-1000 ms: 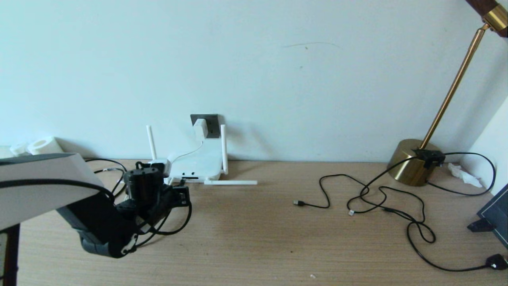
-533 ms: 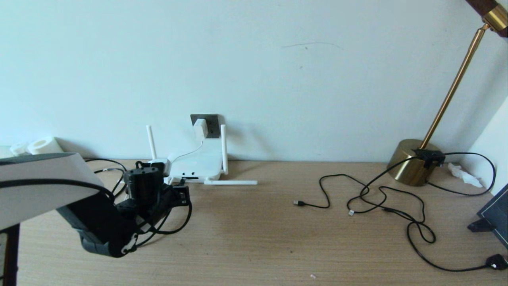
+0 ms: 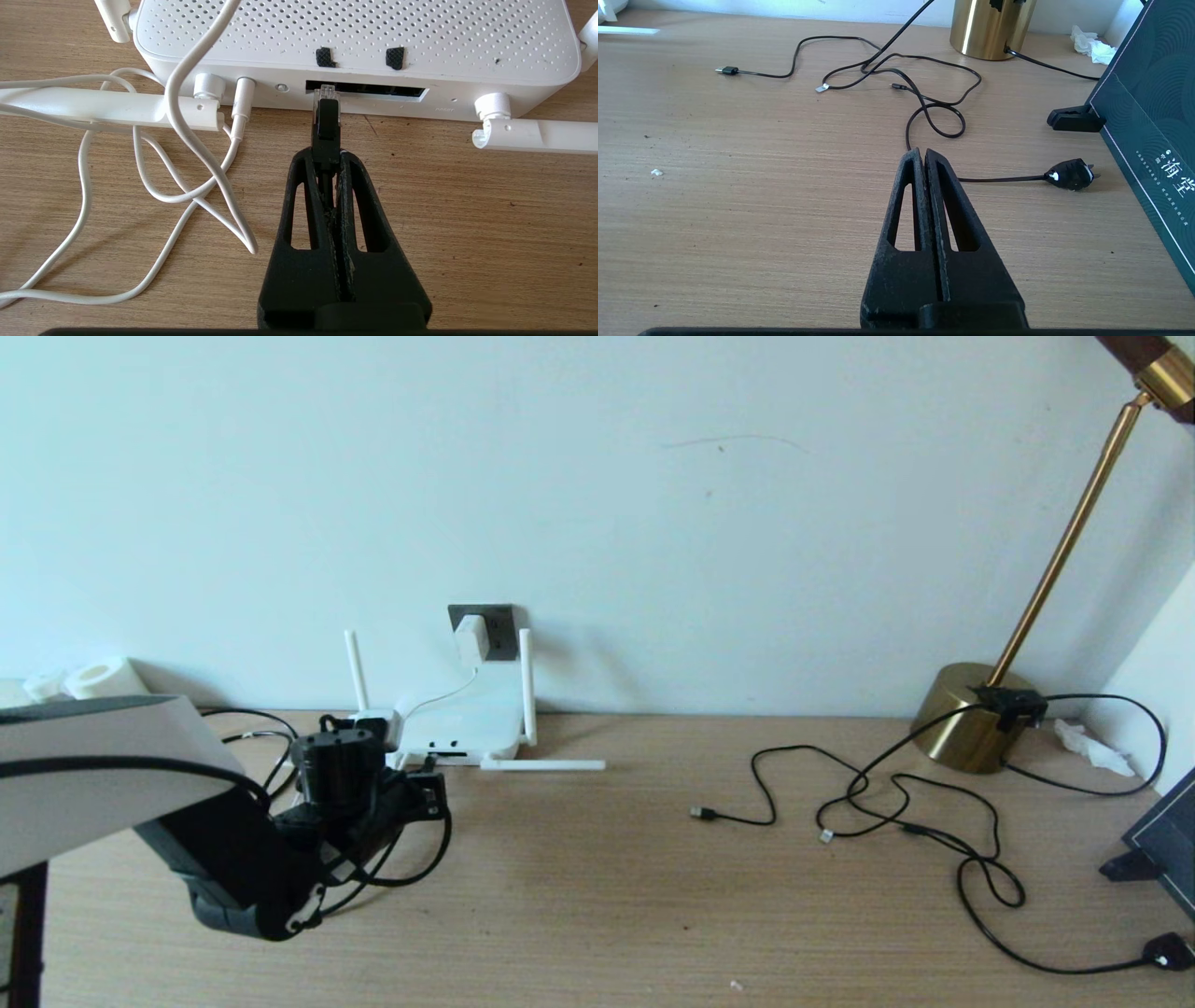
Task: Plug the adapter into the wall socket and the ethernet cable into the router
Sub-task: Plug cable into router interface
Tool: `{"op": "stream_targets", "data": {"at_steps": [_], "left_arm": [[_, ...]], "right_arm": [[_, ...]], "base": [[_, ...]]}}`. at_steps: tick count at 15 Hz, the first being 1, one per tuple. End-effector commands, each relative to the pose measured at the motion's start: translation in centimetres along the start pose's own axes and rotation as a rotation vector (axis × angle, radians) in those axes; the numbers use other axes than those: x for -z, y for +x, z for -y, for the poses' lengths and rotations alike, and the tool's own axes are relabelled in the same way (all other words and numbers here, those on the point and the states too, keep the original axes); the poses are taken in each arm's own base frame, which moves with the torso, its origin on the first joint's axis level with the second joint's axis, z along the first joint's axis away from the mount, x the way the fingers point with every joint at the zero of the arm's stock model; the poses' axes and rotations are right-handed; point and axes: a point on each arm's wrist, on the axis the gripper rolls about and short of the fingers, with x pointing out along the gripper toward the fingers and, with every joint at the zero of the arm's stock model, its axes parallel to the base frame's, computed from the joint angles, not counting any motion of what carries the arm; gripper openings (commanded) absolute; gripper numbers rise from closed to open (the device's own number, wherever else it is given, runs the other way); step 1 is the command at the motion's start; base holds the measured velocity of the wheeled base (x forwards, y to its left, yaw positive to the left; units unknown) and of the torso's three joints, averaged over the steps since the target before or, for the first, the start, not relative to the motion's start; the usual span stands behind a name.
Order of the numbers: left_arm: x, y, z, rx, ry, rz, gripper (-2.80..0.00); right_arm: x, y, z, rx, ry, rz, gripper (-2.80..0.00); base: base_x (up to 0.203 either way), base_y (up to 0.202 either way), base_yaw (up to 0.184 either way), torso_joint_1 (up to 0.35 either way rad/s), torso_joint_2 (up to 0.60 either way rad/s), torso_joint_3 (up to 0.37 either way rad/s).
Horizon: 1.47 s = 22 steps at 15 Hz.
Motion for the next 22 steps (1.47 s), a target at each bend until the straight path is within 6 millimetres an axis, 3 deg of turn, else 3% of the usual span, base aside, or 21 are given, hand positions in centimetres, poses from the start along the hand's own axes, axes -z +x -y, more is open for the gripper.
{"op": "stream_targets", "data": {"at_steps": [1,22], "left_arm": [[0.02,0.07,0.02,-0.001,-0.002,0.004,-2.8],[-0.01,0.17,-0.02,-0.003,-0.003,0.006,-2.8]], "right_arm": [[0.01,0.01,0.0,-0.001,-0.001,-0.003,-2.8],[0.01,0.01,0.0,-0.001,0.001,-0.003,-2.8]], "base": [[0.0,0.0,0.0,0.0,0.0,0.0],[0.0,0.0,0.0,0.0,0.0,0.0]]}}
